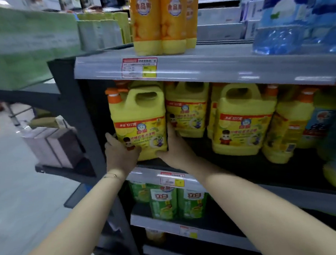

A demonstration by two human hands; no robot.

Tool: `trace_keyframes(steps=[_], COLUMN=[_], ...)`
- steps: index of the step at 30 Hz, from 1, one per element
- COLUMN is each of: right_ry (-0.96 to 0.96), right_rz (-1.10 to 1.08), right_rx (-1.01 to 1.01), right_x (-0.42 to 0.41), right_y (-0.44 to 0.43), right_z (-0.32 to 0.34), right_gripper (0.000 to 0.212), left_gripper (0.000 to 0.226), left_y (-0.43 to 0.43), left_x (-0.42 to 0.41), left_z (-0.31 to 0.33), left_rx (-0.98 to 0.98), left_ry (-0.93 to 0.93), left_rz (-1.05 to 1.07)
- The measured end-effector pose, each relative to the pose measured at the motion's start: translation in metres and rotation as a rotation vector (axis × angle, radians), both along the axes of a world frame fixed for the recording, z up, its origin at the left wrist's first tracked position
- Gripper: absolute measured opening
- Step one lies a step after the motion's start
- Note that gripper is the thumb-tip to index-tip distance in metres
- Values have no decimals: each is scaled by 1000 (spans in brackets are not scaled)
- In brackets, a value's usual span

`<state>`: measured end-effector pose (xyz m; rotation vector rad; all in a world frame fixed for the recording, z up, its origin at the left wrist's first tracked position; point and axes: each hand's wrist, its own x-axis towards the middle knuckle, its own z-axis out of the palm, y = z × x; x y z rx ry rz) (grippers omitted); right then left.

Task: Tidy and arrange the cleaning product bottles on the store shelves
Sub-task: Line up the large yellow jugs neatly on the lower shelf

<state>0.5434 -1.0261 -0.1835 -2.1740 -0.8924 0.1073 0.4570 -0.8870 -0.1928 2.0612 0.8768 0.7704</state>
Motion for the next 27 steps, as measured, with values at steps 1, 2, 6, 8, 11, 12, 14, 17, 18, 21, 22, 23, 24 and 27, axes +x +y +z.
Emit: trace_keyframes(steps=[1,2,6,8,11,12,14,17,18,21,22,23,24,27], right_ry=[58,85,7,-69,-81,-79,-105,-194,-252,-339,-313,-287,-272,-265], right_rz=[-6,-20,-158,-277,-446,-465,-442,-432,-444,-410,-378,-351,-331,-291], right_rx=[64,122,207,220,291,327,372,301,248,112,87,72,65,51], right_x=[-3,-6,-21,-25,-24,-22,-15,-6,-4,2,4,7,11,19], right_y=[7,13,17,10,-3,-7,-17,-31,-36,-44,-45,-47,-48,-55], right_z=[0,-1,-16,-22,-24,-24,-25,-28,-29,-31,-30,-30,-28,-22], right_gripper=[106,107,105,101,100,101,102,101,99,94,95,96,96,94], left_gripper=[94,89,66,58,55,57,68,82,85,84,77,70,64,59], left_y=[2,1,-10,-18,-33,-37,-43,-50,-52,-56,-58,-60,-60,-62], left_x=[0,-1,-5,-3,10,18,34,56,61,74,77,79,82,89], left_z=[-2,-2,-2,-7,-11,-12,-13,-14,-14,-17,-18,-18,-19,-18], left_rx=[-18,-23,19,50,106,109,73,46,59,34,18,15,27,26], left_ry=[-44,-68,-118,-119,-111,-96,-88,-96,-103,-210,-237,-251,-256,-233], left_rz=[-82,-124,-161,-219,-302,-332,-373,-403,-395,-358,-342,-323,-302,-275])
